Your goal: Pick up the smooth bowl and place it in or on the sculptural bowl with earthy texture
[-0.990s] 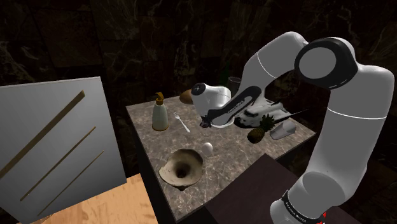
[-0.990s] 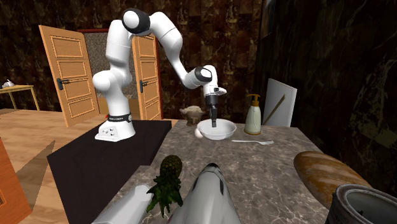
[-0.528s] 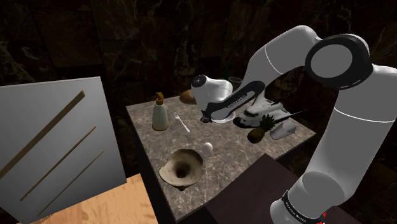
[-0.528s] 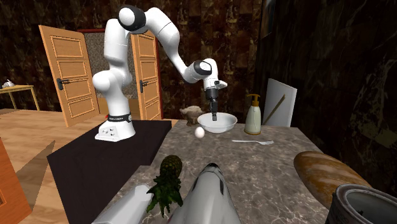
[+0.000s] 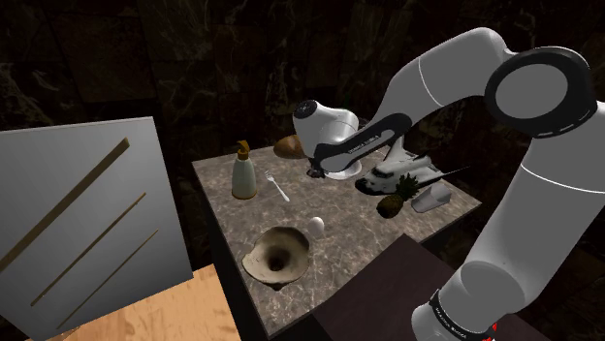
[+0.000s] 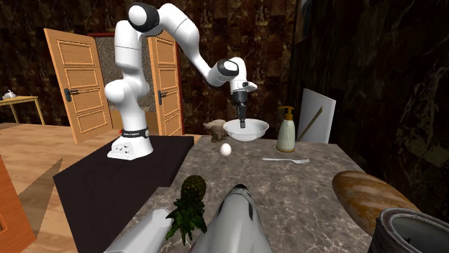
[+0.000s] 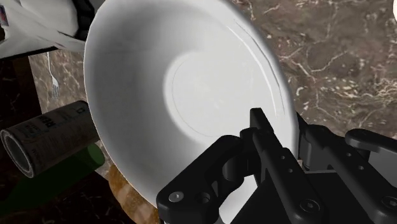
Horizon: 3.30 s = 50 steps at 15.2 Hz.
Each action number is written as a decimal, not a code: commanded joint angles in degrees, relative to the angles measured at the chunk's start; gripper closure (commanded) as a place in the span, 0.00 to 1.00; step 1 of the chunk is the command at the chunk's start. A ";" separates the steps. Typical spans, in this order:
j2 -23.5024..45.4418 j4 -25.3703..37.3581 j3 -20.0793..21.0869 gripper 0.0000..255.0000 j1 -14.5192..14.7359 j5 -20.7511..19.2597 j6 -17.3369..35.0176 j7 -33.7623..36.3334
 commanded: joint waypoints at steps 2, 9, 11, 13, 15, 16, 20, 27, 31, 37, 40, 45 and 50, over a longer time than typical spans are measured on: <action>-1.55 0.46 0.20 1.00 -0.09 1.34 -1.44 -1.73; -4.91 1.00 1.21 1.00 0.65 4.09 -5.06 -3.75; -5.98 -0.04 2.61 1.00 2.13 4.88 -6.38 -1.70; -6.85 -0.81 4.06 1.00 3.63 5.75 -7.77 0.34; -7.50 -1.30 5.56 1.00 5.13 6.69 -9.22 2.39; -7.75 -1.45 6.33 1.00 5.89 7.18 -9.96 3.41; -8.15 -1.31 9.40 1.00 8.99 9.13 -13.08 7.57; -6.47 1.63 14.75 1.00 14.47 12.11 -18.99 15.19; -4.10 4.85 17.64 1.00 17.68 13.25 -22.64 19.79; 1.38 11.77 21.39 1.00 22.93 13.90 -28.52 26.92; 3.90 14.11 22.27 1.00 24.79 13.60 -29.90 29.50; 5.96 12.64 21.91 1.00 25.01 12.24 -27.20 31.34; 8.27 11.50 21.43 1.00 25.31 10.70 -24.64 33.26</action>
